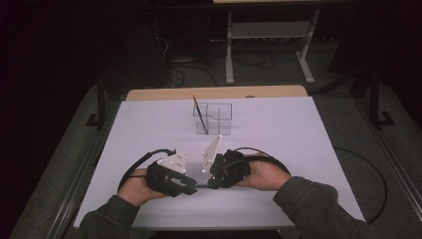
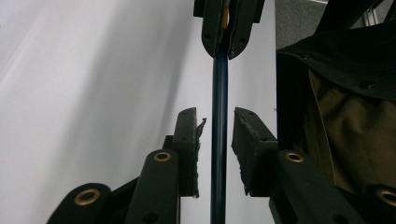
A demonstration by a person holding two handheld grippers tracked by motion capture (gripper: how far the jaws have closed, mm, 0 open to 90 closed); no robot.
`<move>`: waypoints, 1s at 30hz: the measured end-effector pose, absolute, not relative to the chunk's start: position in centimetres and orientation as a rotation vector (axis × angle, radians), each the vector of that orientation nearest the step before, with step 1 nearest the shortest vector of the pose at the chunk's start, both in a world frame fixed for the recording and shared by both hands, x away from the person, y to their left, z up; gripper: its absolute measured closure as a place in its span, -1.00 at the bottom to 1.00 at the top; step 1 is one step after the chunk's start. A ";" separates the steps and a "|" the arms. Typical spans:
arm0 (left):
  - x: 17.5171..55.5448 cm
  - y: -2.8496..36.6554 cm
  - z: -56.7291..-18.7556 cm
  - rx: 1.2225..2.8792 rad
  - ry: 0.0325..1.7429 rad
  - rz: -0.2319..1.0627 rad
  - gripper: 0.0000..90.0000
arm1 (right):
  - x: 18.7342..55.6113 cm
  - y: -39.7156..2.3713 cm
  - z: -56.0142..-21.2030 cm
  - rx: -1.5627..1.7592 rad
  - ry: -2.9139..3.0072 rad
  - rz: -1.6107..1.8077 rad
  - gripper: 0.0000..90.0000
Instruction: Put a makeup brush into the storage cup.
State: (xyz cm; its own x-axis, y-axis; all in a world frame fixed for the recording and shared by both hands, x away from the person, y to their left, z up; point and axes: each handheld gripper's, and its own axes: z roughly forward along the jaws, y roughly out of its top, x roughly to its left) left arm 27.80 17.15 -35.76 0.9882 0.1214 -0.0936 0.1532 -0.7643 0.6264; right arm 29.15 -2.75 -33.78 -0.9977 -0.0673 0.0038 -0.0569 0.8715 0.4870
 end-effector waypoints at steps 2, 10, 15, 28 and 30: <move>27.8 17.1 -35.8 2.455 0.186 -0.068 0.61 | 29.1 -2.7 -33.7 0.100 -3.020 -0.778 0.86; 27.9 16.9 -36.0 2.463 0.184 -0.083 0.76 | 29.0 -2.5 -33.9 0.122 -3.031 -0.767 0.86; 27.9 17.0 -35.9 2.464 0.168 -0.091 0.84 | 28.9 -2.5 -33.8 0.133 -3.042 -0.765 0.86; 27.8 17.2 -36.1 2.465 0.186 -0.060 0.86 | 29.1 -2.7 -33.7 0.133 -3.068 -0.788 0.69; 27.8 17.3 -36.1 2.465 0.188 -0.051 0.86 | 29.2 -3.0 -33.6 0.106 -3.073 -0.797 0.64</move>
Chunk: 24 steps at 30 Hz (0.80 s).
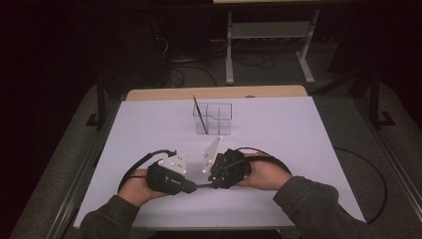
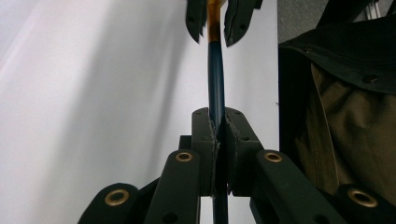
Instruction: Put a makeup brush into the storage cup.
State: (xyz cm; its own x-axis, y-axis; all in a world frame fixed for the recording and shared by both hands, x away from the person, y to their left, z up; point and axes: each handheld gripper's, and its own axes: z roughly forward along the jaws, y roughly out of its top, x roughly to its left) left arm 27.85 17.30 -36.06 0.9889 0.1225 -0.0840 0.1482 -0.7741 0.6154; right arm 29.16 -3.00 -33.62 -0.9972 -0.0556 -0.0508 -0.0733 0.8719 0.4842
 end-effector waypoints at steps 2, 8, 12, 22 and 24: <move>27.9 17.4 -36.1 2.459 0.196 -0.045 0.86 | 29.2 -3.2 -33.6 -0.084 3.001 0.798 0.61; 28.0 17.7 -36.2 2.451 0.218 -0.021 0.86 | 29.7 -4.0 -33.7 -0.007 2.992 0.826 0.53; 28.0 17.8 -36.2 2.442 0.246 -0.015 0.86 | 30.0 -4.5 -33.7 0.052 2.989 0.858 0.51; 28.3 18.5 -36.0 2.427 0.306 0.038 0.86 | 30.6 -5.9 -33.2 0.168 2.959 0.916 0.42; 28.4 18.6 -36.0 2.422 0.320 0.046 0.86 | 30.7 -6.3 -33.1 0.189 2.954 0.933 0.40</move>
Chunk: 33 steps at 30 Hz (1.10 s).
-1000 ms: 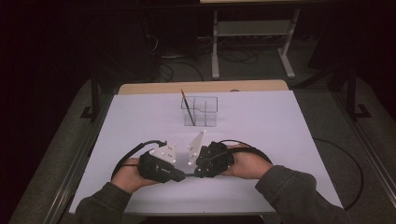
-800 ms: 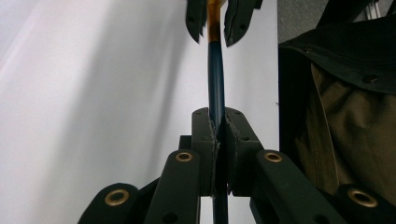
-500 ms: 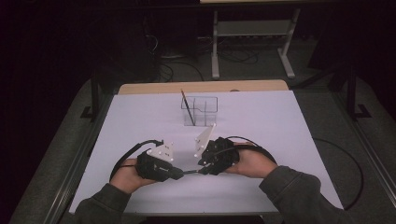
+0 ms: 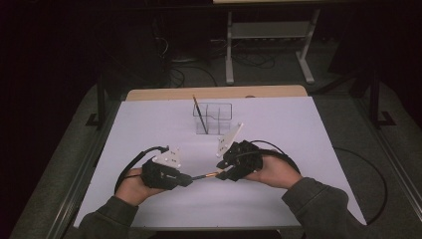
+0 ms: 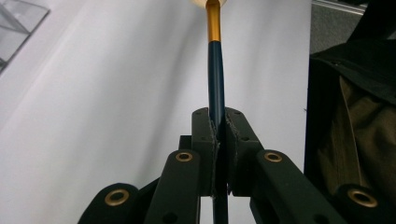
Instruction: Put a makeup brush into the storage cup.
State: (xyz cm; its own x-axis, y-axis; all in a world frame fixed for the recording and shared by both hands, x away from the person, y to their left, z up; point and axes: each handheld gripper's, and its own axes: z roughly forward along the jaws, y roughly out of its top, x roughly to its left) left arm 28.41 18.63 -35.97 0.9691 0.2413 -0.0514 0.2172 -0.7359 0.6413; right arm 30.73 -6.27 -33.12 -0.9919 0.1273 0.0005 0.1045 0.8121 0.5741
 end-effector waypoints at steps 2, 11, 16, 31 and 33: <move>28.5 18.7 -35.9 2.414 0.340 0.051 0.86 | 30.8 -6.6 -33.1 0.213 2.952 0.937 0.38; 28.8 19.3 -35.5 2.383 0.413 0.091 0.86 | 31.0 -7.7 -33.3 0.301 2.939 0.978 0.30; 29.0 19.5 -35.2 2.355 0.448 0.121 0.86 | 31.2 -8.3 -33.5 0.350 2.929 0.992 0.26; 29.5 19.3 -34.5 2.310 0.517 0.159 0.86 | 31.5 -9.0 -35.2 0.465 2.901 1.089 0.17; 29.5 19.2 -34.4 2.304 0.519 0.153 0.86 | 31.6 -9.0 -35.4 0.469 2.900 1.095 0.15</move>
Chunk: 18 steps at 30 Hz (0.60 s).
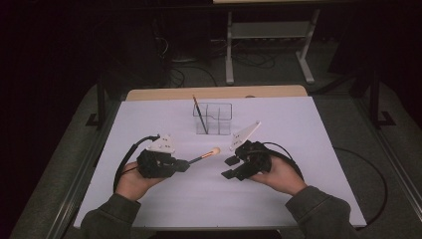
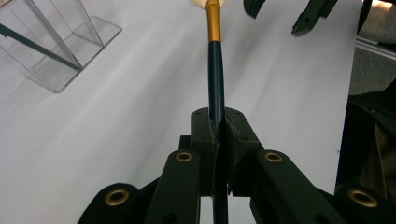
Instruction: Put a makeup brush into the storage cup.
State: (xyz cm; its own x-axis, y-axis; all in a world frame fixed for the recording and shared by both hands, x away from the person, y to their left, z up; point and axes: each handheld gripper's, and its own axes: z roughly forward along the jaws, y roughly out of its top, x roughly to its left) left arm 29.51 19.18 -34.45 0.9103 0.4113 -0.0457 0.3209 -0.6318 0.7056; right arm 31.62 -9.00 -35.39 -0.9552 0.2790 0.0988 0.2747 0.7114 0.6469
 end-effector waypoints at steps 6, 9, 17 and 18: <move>29.7 18.7 -34.4 2.289 0.525 0.153 0.86 | 31.8 -9.0 -35.6 0.516 2.887 1.157 0.12; 29.9 18.4 -34.3 2.281 0.524 0.154 0.86 | 31.8 -8.9 -35.5 0.531 2.869 1.184 0.12; 30.2 17.4 -34.4 2.266 0.529 0.144 0.86 | 31.9 -8.4 -35.5 0.546 2.850 1.224 0.16; 30.2 17.4 -34.4 2.263 0.531 0.138 0.86 | 32.0 -8.4 -35.5 0.542 2.843 1.228 0.16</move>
State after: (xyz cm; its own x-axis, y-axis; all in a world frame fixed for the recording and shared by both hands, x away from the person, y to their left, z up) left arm 30.19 17.35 -34.39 0.9062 0.4173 -0.0682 0.3309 -0.5996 0.7287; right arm 31.96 -8.43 -35.46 -0.9406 0.3106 0.1370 0.3127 0.6355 0.7060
